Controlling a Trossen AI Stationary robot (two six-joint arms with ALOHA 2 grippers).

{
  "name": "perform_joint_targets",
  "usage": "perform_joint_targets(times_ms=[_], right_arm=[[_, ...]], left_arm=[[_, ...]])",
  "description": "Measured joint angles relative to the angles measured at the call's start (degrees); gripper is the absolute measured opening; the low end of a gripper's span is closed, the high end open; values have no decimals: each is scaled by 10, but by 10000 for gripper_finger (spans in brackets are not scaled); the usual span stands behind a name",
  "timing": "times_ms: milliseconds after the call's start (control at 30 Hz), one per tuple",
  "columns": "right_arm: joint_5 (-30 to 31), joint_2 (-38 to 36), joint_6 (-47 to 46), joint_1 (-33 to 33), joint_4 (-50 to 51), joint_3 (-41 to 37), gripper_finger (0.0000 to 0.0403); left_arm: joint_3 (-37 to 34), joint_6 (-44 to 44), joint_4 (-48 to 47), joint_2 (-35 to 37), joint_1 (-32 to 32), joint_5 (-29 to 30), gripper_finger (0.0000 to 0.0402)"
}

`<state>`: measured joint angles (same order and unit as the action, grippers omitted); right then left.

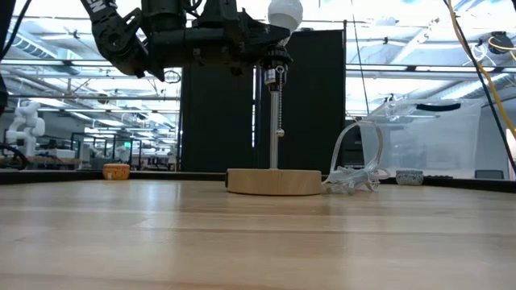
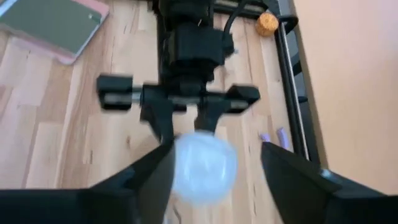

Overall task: Screw lightbulb
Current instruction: Insert the light bulb on the brown lamp

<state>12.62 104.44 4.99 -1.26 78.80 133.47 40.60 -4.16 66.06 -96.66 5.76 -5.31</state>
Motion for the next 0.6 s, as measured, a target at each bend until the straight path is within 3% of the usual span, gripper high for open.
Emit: perform_joint_targets(times_ms=[167,600], right_arm=[[-49,6,-11,33,83,1,274],[-98,28,32,50,68,1,279]], left_arm=[[0,-3,0,0,1,0,132],[-1,-9,-1,0,1,5,132]])
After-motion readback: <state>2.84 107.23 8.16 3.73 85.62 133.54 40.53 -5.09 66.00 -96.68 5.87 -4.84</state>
